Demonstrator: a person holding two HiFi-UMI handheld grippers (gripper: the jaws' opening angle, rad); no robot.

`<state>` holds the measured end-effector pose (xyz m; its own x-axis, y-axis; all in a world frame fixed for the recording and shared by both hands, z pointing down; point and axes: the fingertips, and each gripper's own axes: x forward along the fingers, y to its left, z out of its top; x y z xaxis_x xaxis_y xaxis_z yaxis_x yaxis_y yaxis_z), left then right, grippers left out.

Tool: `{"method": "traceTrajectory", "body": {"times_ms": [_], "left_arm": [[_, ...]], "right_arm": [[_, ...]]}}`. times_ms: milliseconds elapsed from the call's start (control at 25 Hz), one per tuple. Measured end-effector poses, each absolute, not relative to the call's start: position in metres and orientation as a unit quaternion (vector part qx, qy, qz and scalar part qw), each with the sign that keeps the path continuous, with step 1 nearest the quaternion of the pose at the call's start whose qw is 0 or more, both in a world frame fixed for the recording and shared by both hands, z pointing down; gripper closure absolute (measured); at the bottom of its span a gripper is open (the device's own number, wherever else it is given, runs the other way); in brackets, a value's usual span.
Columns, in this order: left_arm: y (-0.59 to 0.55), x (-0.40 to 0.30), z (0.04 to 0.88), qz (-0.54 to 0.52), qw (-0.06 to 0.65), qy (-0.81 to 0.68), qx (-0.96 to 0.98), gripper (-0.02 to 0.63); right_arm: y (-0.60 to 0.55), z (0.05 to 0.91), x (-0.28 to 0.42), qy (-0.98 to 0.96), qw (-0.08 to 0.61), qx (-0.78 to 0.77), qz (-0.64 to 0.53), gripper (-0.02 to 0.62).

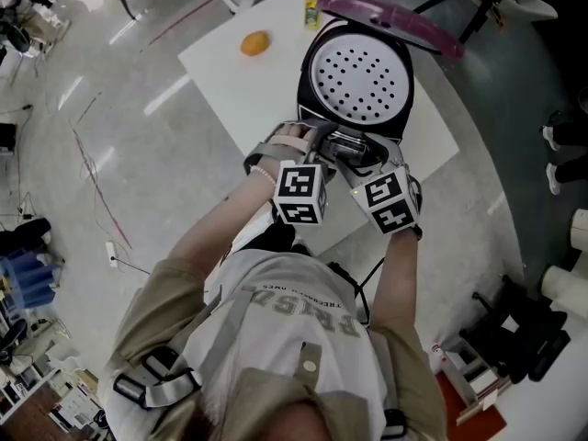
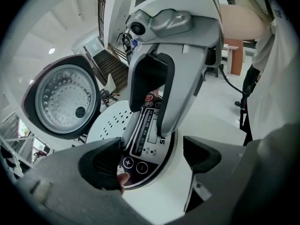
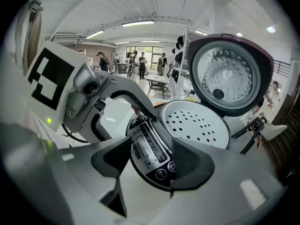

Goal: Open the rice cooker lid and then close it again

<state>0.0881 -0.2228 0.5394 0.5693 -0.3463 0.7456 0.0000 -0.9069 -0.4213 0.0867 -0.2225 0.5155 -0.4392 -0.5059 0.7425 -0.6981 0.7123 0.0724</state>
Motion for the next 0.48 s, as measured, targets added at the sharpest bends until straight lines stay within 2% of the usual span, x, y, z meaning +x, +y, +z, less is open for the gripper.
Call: {"method": "traceTrajectory", "body": {"times_ms": [240,480], "left_arm": [[-0.2205,0.0885,0.5395,-0.459,0.189,0.076,-0.865,0.178],[-0.2234,0.0887,0.5381,-0.453,0.196,0.083,-0.866,0.178]], "right_arm": [[-0.2155,0.5197,0.083,-0.84,0.403,0.336,0.135,0.324],[-0.2192,0.517,0.0817,-0.845,0.388,0.344,0.133,0.325]]}}
